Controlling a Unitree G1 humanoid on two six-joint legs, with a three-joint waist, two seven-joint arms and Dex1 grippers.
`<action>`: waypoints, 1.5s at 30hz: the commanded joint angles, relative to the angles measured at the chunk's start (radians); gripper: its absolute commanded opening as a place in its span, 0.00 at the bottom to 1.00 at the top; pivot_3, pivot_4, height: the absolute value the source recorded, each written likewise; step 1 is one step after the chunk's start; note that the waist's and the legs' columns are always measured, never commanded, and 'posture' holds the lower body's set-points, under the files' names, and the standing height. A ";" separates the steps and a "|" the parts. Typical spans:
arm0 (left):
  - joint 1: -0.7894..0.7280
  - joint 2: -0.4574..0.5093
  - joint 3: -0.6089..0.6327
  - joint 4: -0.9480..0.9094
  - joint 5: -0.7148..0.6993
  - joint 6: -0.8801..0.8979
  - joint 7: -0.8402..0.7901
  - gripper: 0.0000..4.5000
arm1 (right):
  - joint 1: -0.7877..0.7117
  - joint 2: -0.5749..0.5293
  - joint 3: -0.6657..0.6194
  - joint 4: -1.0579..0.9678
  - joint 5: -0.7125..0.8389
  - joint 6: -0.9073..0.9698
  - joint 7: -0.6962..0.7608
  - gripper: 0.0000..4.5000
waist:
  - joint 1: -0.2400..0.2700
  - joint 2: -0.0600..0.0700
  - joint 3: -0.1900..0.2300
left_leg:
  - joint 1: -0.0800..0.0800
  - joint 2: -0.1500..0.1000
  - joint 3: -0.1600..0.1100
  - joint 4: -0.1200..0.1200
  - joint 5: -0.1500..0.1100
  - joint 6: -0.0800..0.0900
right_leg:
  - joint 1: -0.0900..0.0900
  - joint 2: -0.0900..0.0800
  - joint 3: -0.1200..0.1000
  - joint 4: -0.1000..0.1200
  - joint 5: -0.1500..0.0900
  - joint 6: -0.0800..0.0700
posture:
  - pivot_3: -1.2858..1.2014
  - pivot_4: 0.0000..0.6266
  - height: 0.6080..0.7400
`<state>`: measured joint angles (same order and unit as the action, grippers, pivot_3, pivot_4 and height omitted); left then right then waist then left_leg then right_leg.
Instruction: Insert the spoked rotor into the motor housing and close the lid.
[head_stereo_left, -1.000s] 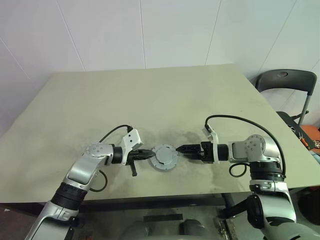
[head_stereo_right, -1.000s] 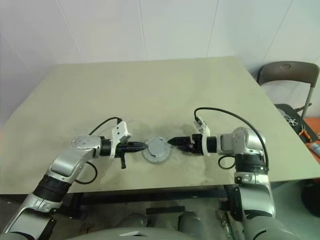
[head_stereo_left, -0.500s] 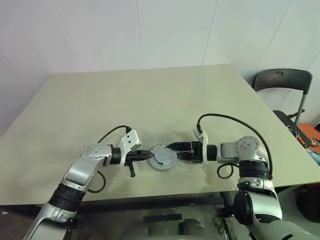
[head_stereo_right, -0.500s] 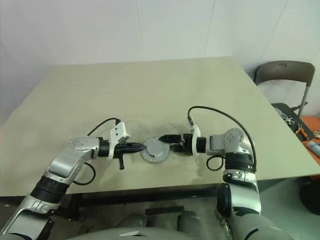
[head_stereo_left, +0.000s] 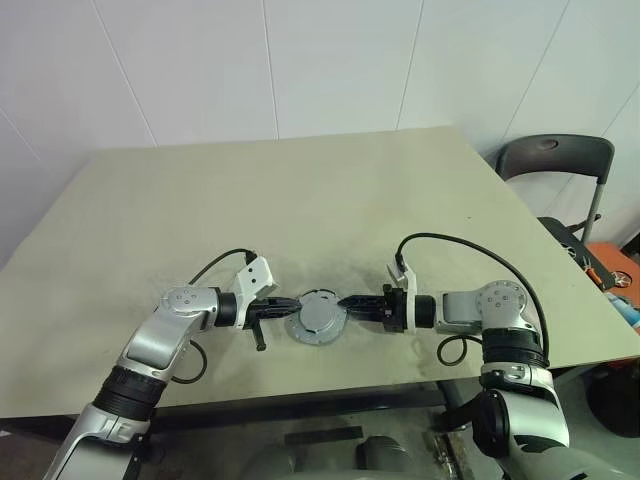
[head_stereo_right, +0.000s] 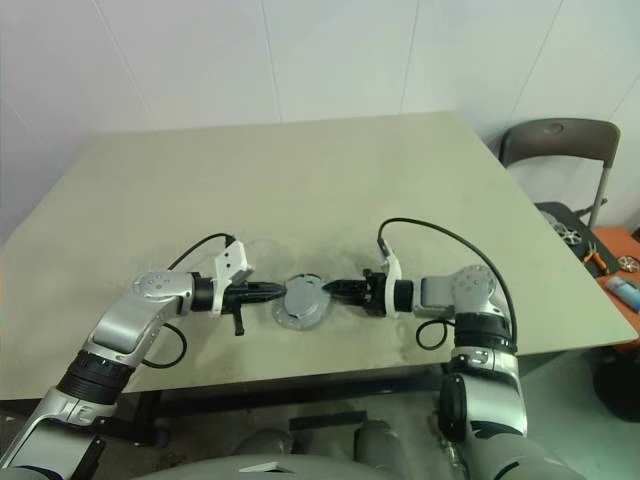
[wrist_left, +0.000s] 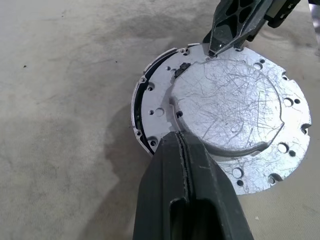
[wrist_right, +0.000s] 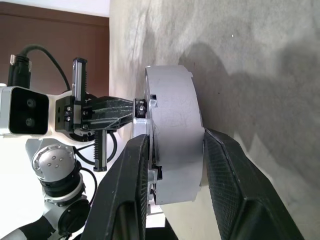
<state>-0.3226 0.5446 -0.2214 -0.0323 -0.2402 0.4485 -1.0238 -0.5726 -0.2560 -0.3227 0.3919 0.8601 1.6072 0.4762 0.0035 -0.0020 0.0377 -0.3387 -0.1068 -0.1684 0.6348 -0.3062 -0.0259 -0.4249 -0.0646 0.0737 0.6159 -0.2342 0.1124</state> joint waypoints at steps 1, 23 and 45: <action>-0.001 -0.011 -0.029 0.002 0.002 -0.005 -0.015 0.00 | -0.016 0.008 0.012 -0.043 0.104 0.007 0.009 0.28 | -0.001 0.000 0.000 | 0.000 0.000 0.000 0.000 0.000 0.000 | 0.000 0.000 0.000 0.000 0.000 0.000 | 0.52 0.00 1.00; 0.044 -0.172 0.538 -0.066 -0.447 0.529 0.389 0.00 | -0.051 0.016 -0.043 -0.016 0.191 0.007 -0.086 0.28 | -0.018 0.000 0.000 | -0.001 0.000 0.000 0.015 0.000 0.000 | 0.002 0.001 0.001 0.010 0.002 0.001 | 0.52 0.00 1.00; 0.164 -0.299 0.794 -0.038 -1.014 0.842 0.599 0.73 | -0.203 0.038 -0.088 0.042 0.077 -0.011 -0.066 0.28 | -0.019 -0.001 0.000 | -0.001 0.000 0.001 0.015 0.000 0.000 | 0.001 0.001 0.001 0.011 0.002 0.001 | 0.52 0.00 1.00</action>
<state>-0.1452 0.2484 0.5456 -0.0680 -1.1776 1.2812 -0.4398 -0.7224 -0.2186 -0.3992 0.4466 0.9148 1.6051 0.3687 -0.0160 -0.0026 0.0379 -0.3398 -0.1070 -0.1672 0.6497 -0.3061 -0.0263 -0.4243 -0.0635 0.0748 0.6267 -0.2317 0.1133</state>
